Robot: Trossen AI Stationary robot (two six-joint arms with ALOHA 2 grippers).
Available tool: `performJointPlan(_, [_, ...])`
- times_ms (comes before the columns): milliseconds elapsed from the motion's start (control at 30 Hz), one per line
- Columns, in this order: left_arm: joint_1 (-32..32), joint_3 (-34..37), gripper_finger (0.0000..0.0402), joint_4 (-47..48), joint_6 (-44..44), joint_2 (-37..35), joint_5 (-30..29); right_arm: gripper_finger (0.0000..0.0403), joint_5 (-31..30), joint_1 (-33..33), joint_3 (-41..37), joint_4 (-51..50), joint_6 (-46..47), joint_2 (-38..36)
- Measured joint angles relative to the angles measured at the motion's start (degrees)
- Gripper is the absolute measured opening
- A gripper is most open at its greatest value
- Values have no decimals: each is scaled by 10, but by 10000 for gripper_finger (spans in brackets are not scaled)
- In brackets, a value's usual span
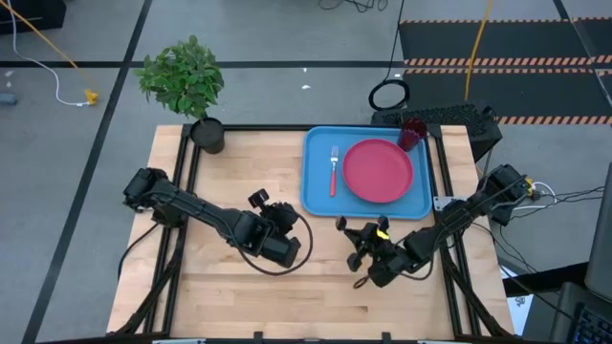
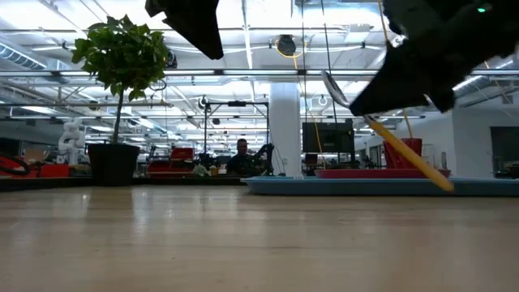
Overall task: Pick and place plate/cup/fork/spoon on tray
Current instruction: Put the yellow spoon on the blue tray to the left of the pink fork
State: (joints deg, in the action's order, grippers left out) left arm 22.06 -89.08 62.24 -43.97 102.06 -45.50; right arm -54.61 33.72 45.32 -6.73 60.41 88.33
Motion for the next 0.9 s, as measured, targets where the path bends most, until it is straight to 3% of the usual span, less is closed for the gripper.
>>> performJointPlan(333, [-5, 0, 83, 0, 13, 0, 20, 8, -23, -75, 0, 167, -248, 0])
performJointPlan(567, [-11, 1, 141, -4, 45, 0, -2, 8, -2, -122, 0, 274, -398, 0])
performJointPlan(733, [-13, 50, 178, -95, 120, 1, -29, 8, 41, -162, 0, 321, -469, -1])
performJointPlan(900, [-17, 132, 186, -213, 131, 1, -31, 8, 55, -198, 0, 325, -477, -1])
